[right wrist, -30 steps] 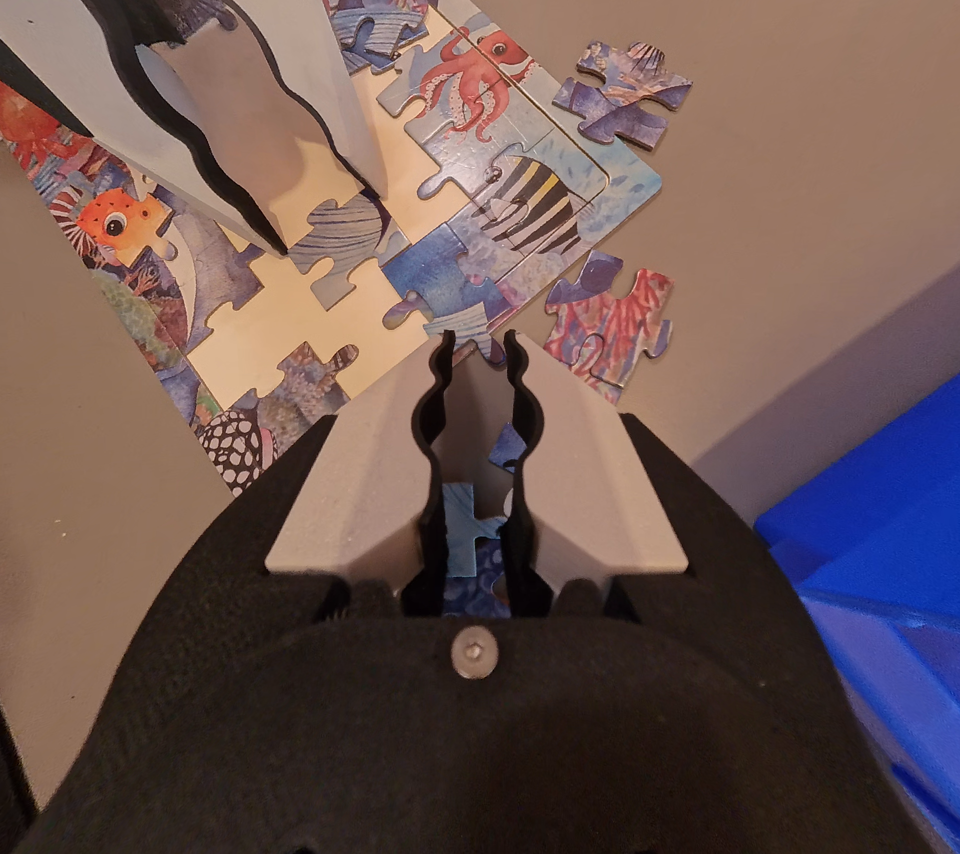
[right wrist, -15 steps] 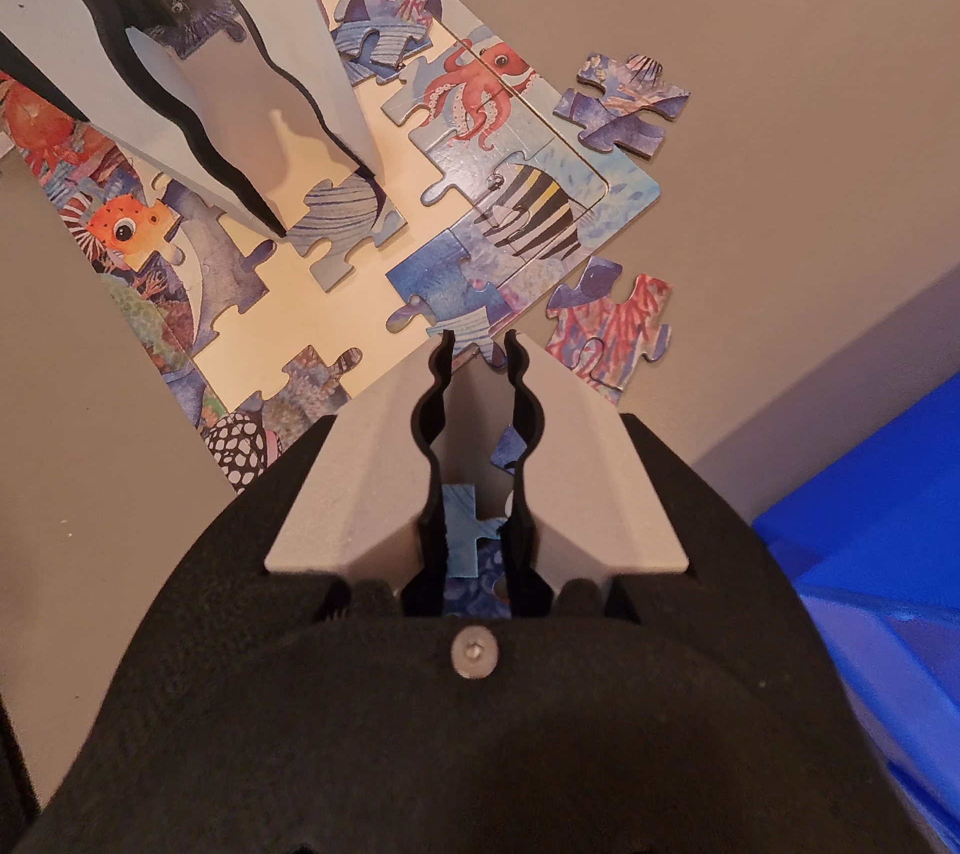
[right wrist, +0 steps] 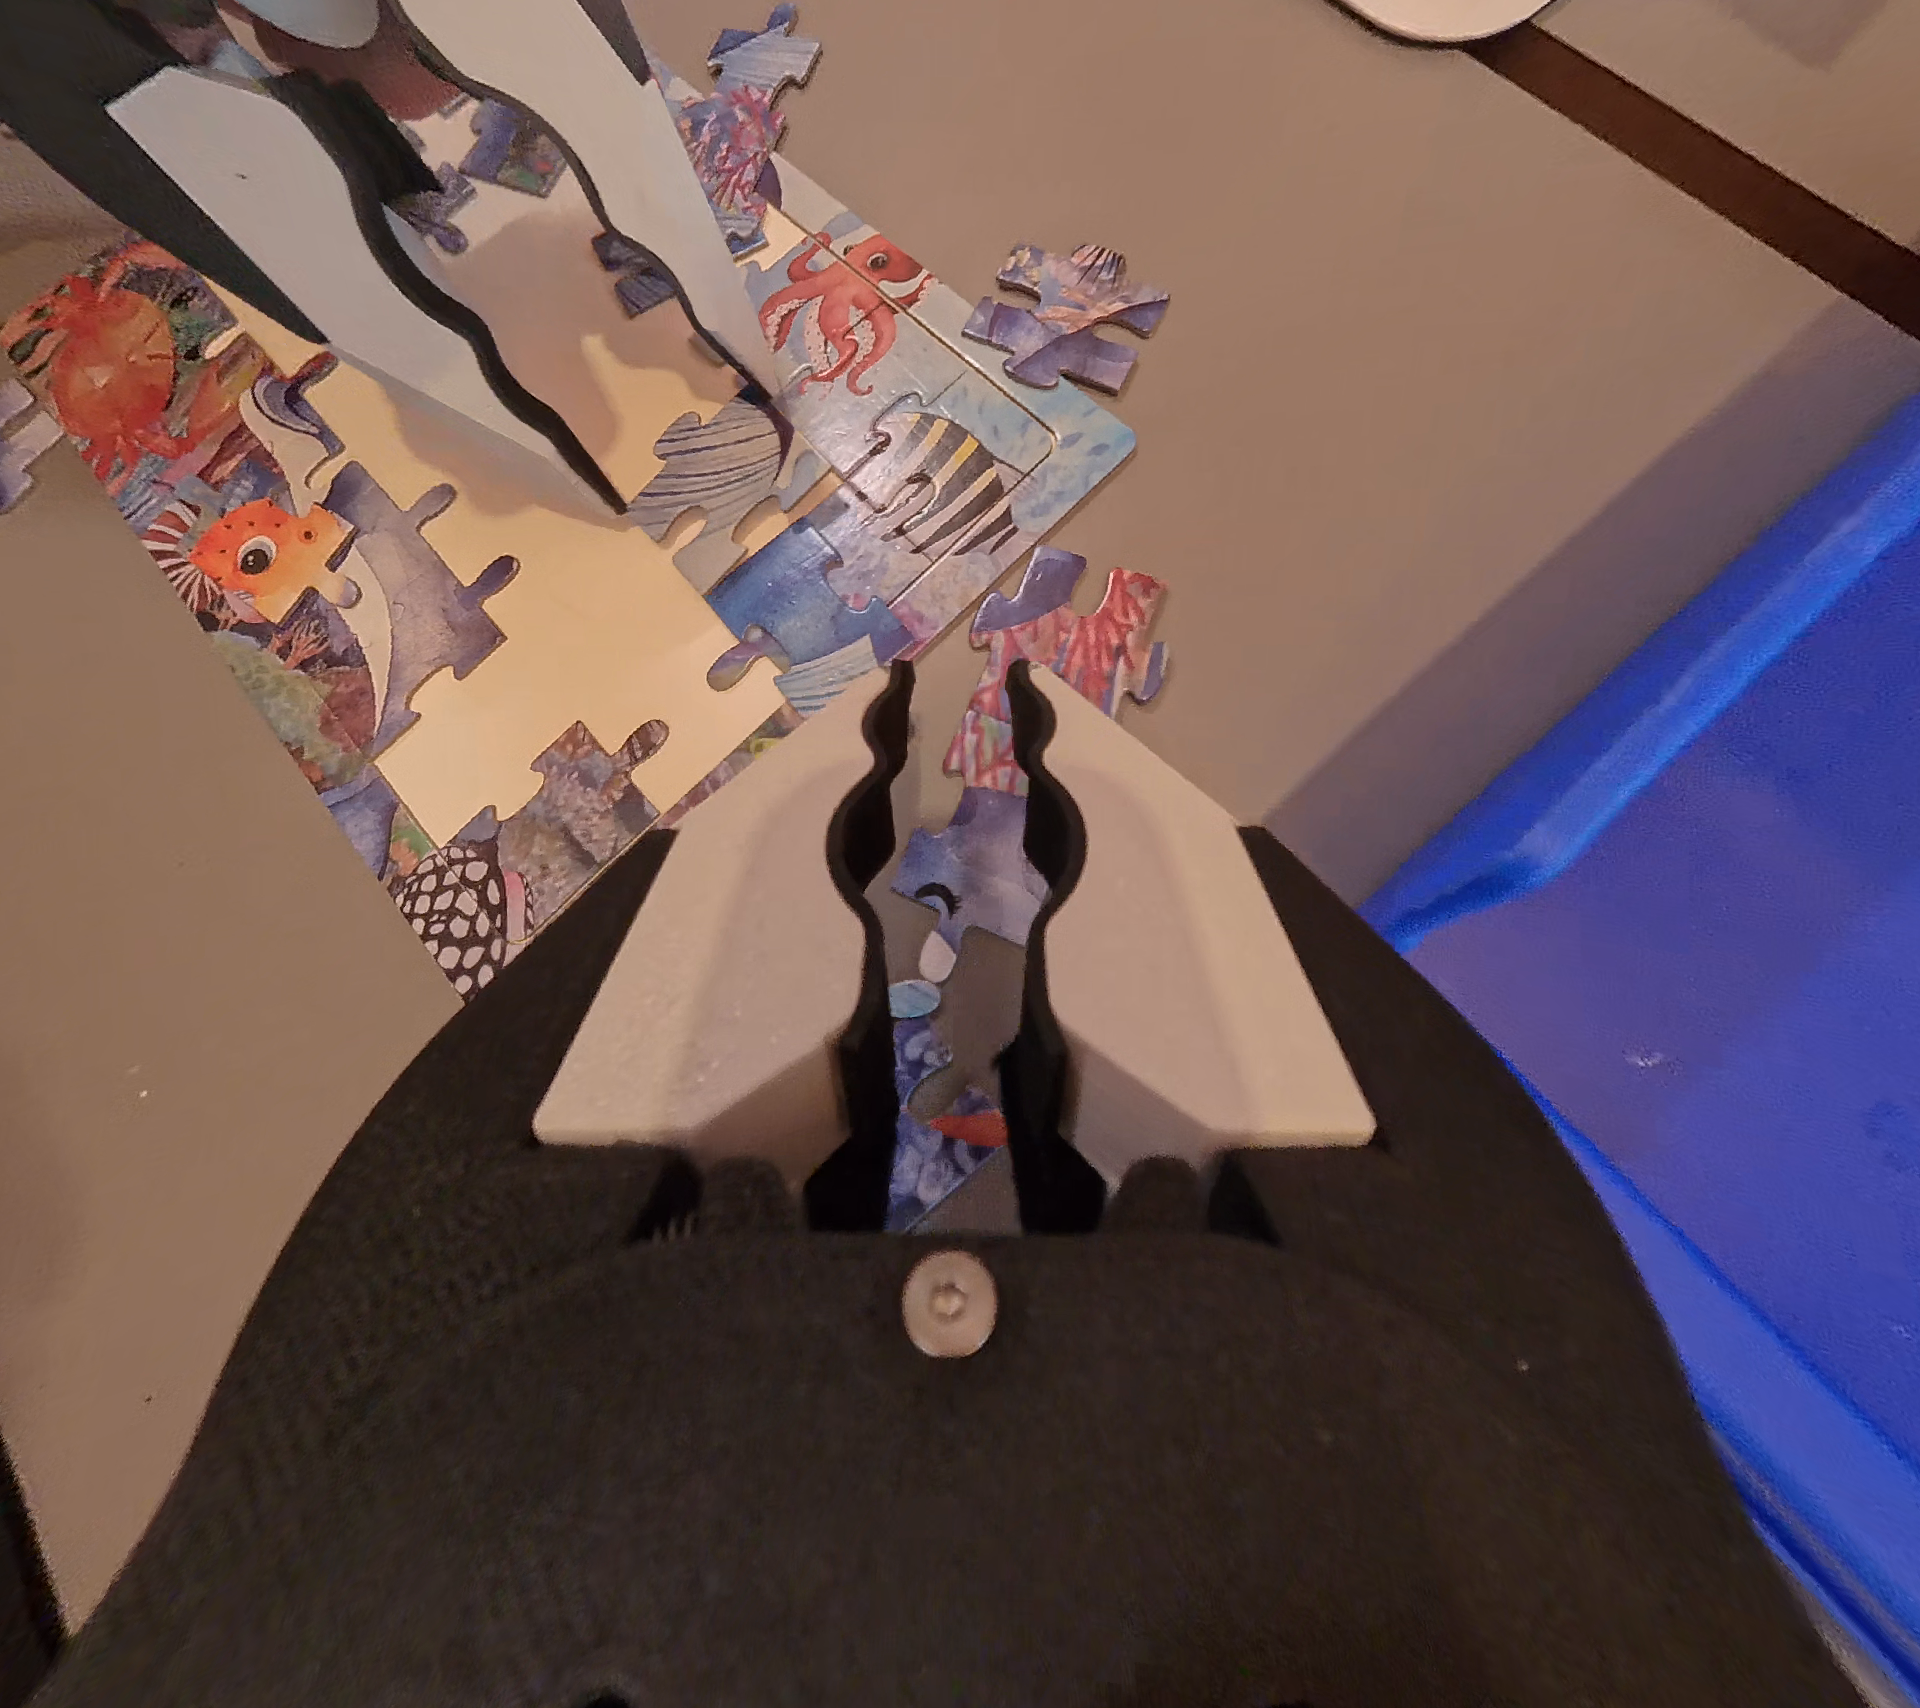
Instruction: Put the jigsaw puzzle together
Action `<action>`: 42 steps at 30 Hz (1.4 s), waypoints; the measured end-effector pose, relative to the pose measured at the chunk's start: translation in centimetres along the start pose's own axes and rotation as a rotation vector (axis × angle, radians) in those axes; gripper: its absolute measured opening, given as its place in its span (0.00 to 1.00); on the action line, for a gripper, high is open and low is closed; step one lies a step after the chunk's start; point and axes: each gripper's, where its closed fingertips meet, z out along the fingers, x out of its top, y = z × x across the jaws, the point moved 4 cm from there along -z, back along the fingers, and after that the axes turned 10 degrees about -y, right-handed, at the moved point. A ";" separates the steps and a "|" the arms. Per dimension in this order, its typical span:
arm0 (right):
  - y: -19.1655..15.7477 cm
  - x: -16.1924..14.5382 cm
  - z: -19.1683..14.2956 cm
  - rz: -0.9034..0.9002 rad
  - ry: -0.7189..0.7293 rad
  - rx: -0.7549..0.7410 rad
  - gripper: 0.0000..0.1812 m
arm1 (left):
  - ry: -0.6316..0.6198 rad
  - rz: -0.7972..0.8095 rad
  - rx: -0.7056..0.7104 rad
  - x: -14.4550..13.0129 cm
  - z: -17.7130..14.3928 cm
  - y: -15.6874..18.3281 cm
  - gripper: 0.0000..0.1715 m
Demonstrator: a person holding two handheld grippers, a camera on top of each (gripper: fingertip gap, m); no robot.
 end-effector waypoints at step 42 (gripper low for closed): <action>-13.2 -4.5 2.3 0.094 -0.168 -0.060 0.46 | 0.169 -0.294 0.154 -16.6 -11.9 14.5 0.40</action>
